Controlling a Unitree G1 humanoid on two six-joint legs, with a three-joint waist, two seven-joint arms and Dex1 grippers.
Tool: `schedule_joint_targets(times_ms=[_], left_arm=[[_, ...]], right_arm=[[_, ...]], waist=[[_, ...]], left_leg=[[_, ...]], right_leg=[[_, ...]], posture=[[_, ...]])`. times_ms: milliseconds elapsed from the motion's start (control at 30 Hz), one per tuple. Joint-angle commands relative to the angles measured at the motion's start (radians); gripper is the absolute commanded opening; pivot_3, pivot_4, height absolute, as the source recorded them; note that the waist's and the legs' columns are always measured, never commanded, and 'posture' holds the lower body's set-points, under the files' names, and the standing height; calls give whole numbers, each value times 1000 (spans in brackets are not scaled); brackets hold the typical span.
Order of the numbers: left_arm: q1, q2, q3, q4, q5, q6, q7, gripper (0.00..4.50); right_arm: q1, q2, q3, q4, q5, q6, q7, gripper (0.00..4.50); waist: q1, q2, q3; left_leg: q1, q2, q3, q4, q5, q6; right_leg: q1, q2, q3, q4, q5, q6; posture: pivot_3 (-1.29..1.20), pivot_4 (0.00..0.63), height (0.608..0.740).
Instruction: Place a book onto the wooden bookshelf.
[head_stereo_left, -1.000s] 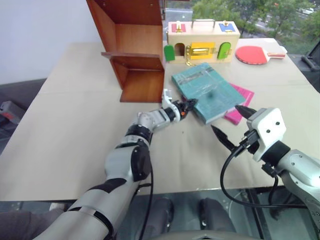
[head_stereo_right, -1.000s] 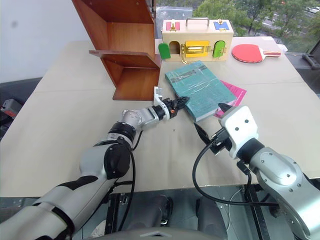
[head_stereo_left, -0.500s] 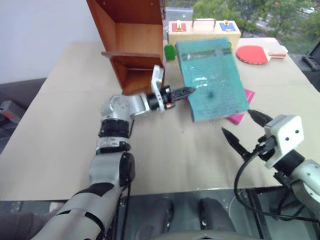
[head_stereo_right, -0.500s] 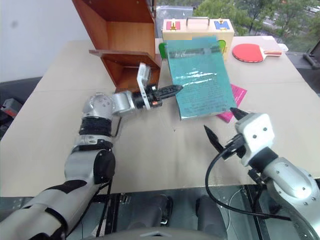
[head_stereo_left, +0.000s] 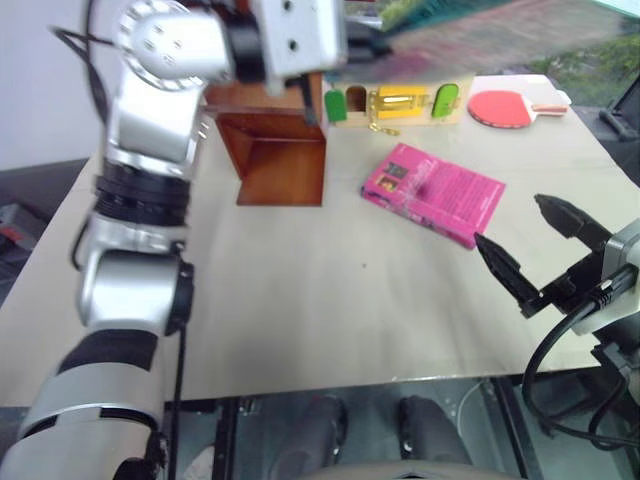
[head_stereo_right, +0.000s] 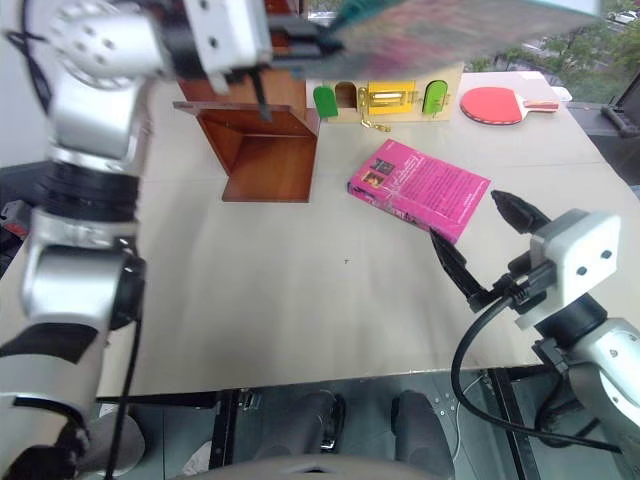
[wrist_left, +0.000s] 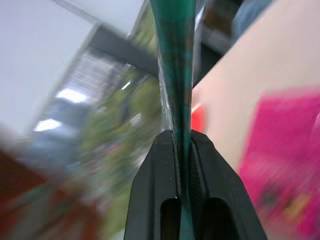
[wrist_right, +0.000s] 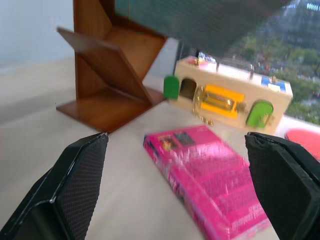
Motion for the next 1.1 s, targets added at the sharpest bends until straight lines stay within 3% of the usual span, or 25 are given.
schedule_joint_targets(times_ms=[33,367,600,800,967,1100], left_arm=[[-93,121,-2,90,75,-38,-80,58],[-105,292,-103,121,277,97,-242,58],[-173,319,-160,168,404,157,-290,58],[-170,240,-227,258,501,145,-183,58],[-166,227,-185,266,458,161,-183,1700],[-76,279,-74,198,318,177,-224,1774]], right_arm=[[-90,9,43,45,-8,4,35,4500],[-301,14,111,172,-72,23,132,4500],[-328,21,100,195,-122,29,171,4500],[-389,30,141,229,-180,35,212,4500],[-409,18,120,224,-182,50,246,4500],[-415,14,104,238,-171,54,285,4500]], waist=[[-1,-2,1],[-7,-6,5],[-24,-7,6],[-34,-7,6],[-35,-7,6],[-41,-7,6]], left_leg=[[-1,0,0,1,0,0],[-3,0,-1,1,-1,2],[-3,0,-2,1,-1,2],[0,0,0,2,-3,6],[0,1,0,3,-4,6],[-3,0,2,3,-1,2]], right_leg=[[0,0,0,0,0,0],[0,1,-2,-2,0,1],[0,2,-2,-2,0,1],[-1,2,0,3,0,1],[-1,2,0,7,0,1],[-6,1,3,7,0,1]], posture=[[0,150,740],[0,150,740],[0,150,740],[0,150,740],[0,150,740],[0,150,740]])
